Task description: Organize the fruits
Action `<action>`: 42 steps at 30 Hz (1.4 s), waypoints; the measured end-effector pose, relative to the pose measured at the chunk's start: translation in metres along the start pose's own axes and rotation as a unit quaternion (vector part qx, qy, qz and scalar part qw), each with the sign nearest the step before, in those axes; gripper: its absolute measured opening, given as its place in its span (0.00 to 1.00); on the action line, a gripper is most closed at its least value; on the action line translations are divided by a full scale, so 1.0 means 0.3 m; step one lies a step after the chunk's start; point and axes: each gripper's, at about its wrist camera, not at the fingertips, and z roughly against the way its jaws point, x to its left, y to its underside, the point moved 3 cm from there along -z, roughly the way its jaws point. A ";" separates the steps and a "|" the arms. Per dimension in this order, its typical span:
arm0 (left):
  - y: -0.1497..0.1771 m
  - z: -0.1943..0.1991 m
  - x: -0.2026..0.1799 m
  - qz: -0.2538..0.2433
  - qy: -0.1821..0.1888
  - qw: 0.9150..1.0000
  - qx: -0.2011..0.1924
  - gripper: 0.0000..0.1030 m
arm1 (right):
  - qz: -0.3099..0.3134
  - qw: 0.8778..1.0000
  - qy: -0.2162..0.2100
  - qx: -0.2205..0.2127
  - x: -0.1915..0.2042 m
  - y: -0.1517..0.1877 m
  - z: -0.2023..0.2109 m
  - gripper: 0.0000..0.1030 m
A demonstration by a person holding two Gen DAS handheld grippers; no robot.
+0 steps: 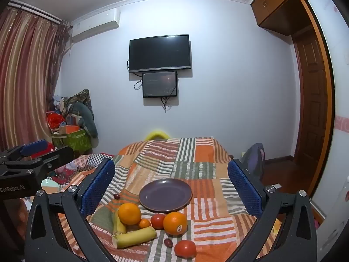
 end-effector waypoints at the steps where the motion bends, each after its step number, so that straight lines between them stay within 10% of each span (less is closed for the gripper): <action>1: 0.000 0.006 0.002 0.001 -0.001 1.000 -0.001 1.00 | 0.000 1.000 0.000 0.001 0.000 0.001 -0.001 1.00; 42: 0.009 -0.022 -0.005 -0.004 -0.005 1.000 0.010 1.00 | -0.001 1.000 0.000 0.001 0.002 0.000 -0.002 1.00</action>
